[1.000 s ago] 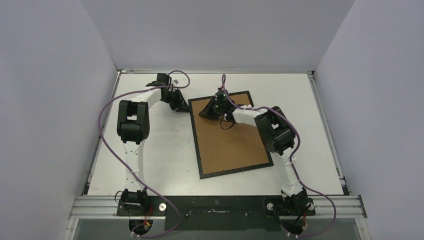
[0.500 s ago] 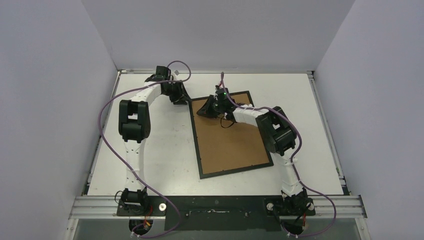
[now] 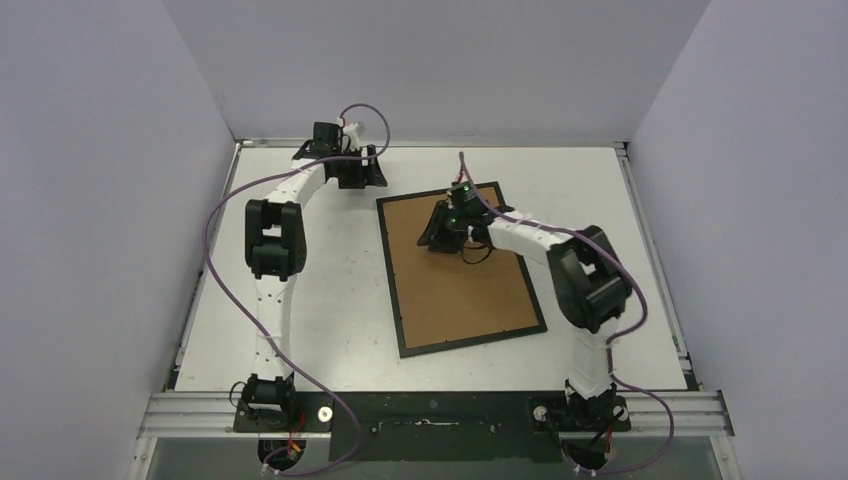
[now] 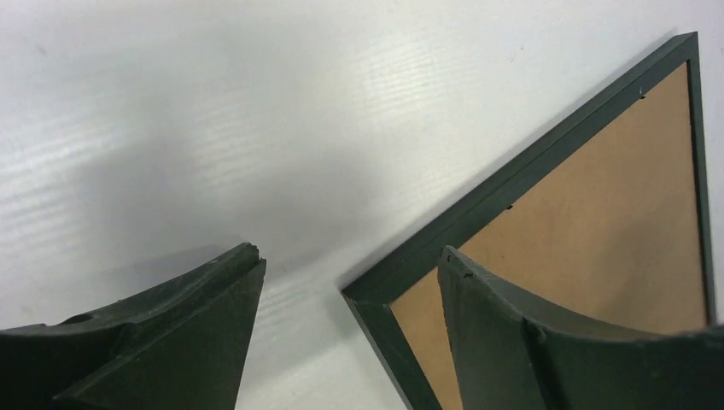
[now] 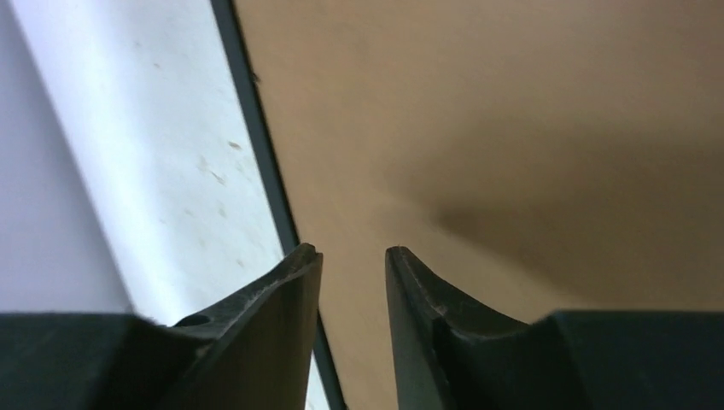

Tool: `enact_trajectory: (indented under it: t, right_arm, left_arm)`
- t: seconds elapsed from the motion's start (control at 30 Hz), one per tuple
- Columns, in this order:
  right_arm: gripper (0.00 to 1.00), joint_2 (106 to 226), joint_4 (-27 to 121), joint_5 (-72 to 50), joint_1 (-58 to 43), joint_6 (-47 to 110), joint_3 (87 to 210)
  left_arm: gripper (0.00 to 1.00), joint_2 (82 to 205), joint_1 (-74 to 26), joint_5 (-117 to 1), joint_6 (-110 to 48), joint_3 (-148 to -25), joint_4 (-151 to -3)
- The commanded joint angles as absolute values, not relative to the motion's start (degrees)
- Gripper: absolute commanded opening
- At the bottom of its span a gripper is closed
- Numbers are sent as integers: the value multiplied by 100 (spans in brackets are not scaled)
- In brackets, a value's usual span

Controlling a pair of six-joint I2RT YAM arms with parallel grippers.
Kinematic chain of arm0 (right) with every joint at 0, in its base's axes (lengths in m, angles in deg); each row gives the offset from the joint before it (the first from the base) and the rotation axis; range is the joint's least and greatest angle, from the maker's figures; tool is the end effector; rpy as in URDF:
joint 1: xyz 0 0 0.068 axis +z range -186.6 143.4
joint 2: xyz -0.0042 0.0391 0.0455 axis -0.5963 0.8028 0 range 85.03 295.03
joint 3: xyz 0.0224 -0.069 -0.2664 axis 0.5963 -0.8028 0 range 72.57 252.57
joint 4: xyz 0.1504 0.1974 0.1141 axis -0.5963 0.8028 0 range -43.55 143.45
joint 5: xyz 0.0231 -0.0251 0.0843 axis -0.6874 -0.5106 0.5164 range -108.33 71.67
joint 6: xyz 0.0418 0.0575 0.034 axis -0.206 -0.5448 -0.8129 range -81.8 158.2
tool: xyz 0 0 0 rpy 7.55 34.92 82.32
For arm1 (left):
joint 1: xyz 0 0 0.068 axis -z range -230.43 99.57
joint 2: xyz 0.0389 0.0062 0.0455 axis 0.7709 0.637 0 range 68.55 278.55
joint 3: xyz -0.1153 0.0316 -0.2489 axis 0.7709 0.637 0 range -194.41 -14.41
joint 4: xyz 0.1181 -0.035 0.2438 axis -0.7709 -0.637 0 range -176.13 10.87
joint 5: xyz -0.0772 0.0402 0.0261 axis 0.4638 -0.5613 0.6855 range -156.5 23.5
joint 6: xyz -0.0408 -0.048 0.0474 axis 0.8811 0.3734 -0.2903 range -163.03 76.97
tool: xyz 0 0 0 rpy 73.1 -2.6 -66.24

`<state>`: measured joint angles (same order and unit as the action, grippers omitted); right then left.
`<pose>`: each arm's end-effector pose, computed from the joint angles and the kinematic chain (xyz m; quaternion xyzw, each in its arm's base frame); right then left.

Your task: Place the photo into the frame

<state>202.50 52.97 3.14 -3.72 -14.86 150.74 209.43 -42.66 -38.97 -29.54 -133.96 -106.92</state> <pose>0.3862 0.2791 0.1359 0.0905 0.9086 0.3781 0.1527 0.5672 -0.1090 0.1432 0.0376 0.9131 -0.2817 0.2923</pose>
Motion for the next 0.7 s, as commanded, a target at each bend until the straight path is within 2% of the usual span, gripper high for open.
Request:
enact_trajectory:
  t: [0.0,0.07,0.27,0.43,0.67]
  right_arm:
    - [43,18278,7403,-1060,-694,-884,14445]
    - [57,17682,8165,-1599,-892,-1037,14087]
    - [84,15975,10083,-2721,-1535,-1998,13150]
    - [93,15399,10541,-2339,-1984,-2548,12469]
    - [96,15428,9534,-1253,-2129,-3244,11531]
  left_arm:
    - [75,21141,-4309,-3687,-3780,-13900,-10250]
    - [79,21255,-4315,-3419,-3924,-14056,-10270]
    - [80,21630,-4298,-2408,-3904,-14503,-10505]
    - [79,21750,-4211,-2130,-3857,-14451,-10560]
    - [78,21758,-4186,-1975,-3988,-14196,-10822]
